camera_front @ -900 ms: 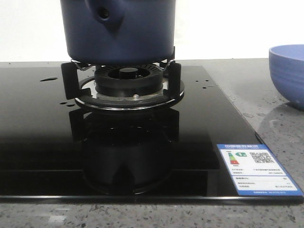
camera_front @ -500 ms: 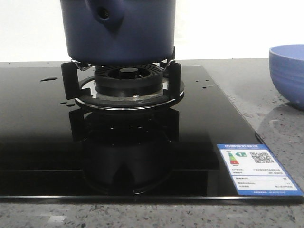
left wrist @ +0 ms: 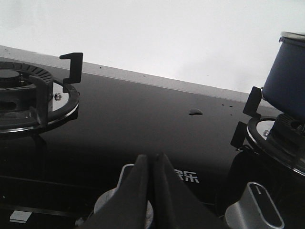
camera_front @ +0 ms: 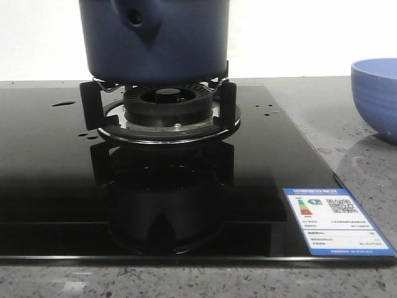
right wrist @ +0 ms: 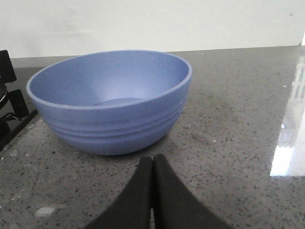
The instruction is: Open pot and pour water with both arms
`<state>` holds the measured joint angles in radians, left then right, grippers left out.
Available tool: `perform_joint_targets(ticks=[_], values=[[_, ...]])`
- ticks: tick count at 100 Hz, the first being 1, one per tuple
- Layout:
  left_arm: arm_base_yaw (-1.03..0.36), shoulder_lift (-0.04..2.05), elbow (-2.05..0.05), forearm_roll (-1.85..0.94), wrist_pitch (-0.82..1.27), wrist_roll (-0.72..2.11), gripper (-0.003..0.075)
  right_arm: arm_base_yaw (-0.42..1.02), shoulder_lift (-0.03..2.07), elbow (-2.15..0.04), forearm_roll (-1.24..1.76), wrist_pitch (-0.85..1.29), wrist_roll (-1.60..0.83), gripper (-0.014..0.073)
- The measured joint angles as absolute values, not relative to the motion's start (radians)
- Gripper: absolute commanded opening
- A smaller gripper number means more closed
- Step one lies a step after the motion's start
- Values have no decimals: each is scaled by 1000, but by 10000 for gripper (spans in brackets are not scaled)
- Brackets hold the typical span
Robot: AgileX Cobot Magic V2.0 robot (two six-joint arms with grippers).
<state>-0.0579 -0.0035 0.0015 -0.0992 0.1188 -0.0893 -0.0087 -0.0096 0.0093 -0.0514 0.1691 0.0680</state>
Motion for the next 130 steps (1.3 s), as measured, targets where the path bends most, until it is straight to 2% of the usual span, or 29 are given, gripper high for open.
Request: perform_joint_targets(ticks=[35, 53, 69, 85, 105, 130], values=[[-58, -3, 2, -174, 119, -89, -19, -9, -10, 9, 81, 151, 68, -56], [-58, -3, 2, -319, 119, -89, -19, -9, -10, 9, 214, 109, 68, -56], [-58, -3, 2, -538, 88, -89, -19, -9, -10, 9, 446, 80, 68, -55], [-58, -3, -3, -645, 60, -89, -19, -9, -10, -4, 547, 130, 68, -54], [-58, 4, -139, -583, 196, 8, -20, -9, 18, -198, 430, 308, -13, -54], [-58, 212, -453, -545, 454, 249, -19, -9, 289, -490, 353, 519, -177, -55]])
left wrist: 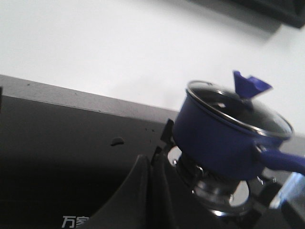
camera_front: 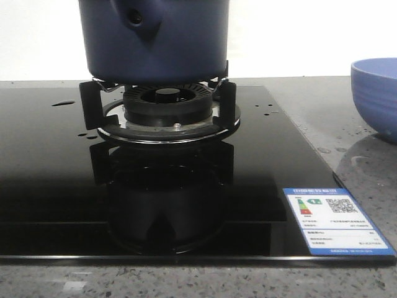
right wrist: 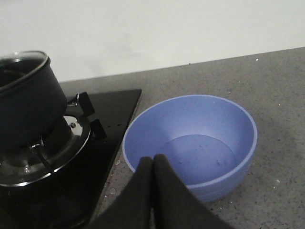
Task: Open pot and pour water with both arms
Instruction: 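Grasp the purple knob with the left gripper and lift the lid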
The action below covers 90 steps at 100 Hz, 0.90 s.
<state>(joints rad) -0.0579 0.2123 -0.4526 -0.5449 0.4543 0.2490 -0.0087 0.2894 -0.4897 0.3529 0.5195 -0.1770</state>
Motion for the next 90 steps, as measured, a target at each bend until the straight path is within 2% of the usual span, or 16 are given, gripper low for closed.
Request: perform_joint_targets(ticks=[14, 22, 29, 43, 48, 57, 90], values=[[-58, 325, -577, -548, 534, 323, -14, -2, 416, -592, 347, 575, -229, -55], [-58, 376, -628, -589, 565, 397, 30, 14, 462, -621, 347, 597, -236, -10], [-58, 405, -654, -654, 581, 472, 106, 30, 490, -637, 347, 613, -238, 115], [-58, 462, -676, -863, 595, 646, 316, 55, 524, -649, 357, 626, -238, 518], [-58, 483, -676, -932, 599, 698, 379, 60, 529, -649, 362, 626, -239, 583], [-58, 523, -676, -1044, 608, 789, 442, 60, 530, -649, 364, 628, -242, 591], [-58, 746, -683, -1430, 684, 1189, 442, 60, 531, -649, 366, 651, -247, 591]])
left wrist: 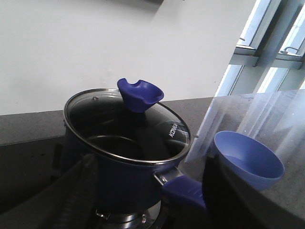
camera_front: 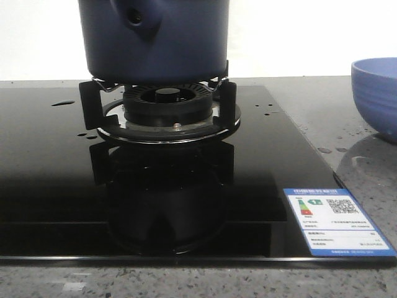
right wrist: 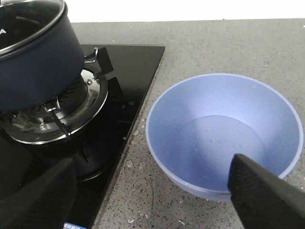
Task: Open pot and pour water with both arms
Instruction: 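Grasp the purple knob with the left gripper and lift the lid, then grasp the light blue bowl rim with the right gripper and lift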
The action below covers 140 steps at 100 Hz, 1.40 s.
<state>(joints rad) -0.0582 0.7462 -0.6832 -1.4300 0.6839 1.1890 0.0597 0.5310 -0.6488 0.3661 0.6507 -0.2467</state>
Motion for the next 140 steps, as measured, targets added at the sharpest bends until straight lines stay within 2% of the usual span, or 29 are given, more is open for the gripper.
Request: perform_joint_targets(ticks=[29, 46, 87, 140], values=[[-68, 992, -806, -1547, 742, 1413, 447, 60, 531, -649, 367, 667, -247, 591], [-119, 1135, -892, -1549, 740, 1514, 541, 60, 531, -649, 367, 667, -247, 591], [-231, 1436, -1109, -1551, 708, 1606, 542, 60, 531, -649, 367, 667, -247, 591], [-305, 1546, -1197, -1552, 713, 1642, 534, 60, 531, -649, 368, 667, -247, 591]])
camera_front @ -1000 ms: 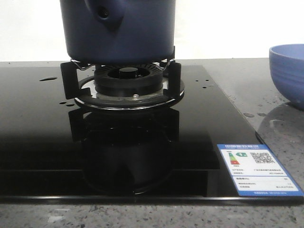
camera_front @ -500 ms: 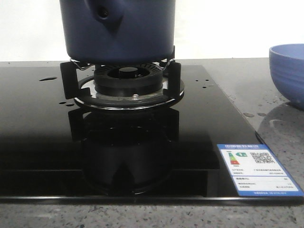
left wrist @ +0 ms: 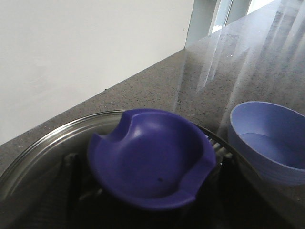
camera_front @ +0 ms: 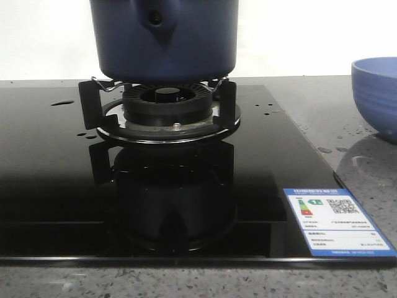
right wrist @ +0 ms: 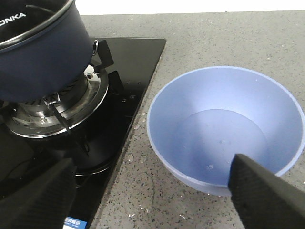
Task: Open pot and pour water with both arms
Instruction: 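Grasp the light blue bowl rim with the right gripper and lift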
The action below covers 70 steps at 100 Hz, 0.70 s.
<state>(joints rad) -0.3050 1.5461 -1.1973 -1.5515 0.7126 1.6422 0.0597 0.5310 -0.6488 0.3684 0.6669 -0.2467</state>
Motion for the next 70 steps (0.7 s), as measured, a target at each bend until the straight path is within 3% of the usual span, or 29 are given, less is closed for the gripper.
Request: perform_joint_targets(ticks=[20, 44, 70], values=[[-305, 1555, -1200, -1555, 715, 1662, 517, 60, 531, -649, 368, 667, -247, 591], [-306, 1560, -1202, -1567, 723, 1666, 344, 60, 531, -649, 368, 667, -247, 591], [-302, 1557, -1208, -1562, 730, 1671, 344, 60, 531, -649, 368, 671, -247, 585]])
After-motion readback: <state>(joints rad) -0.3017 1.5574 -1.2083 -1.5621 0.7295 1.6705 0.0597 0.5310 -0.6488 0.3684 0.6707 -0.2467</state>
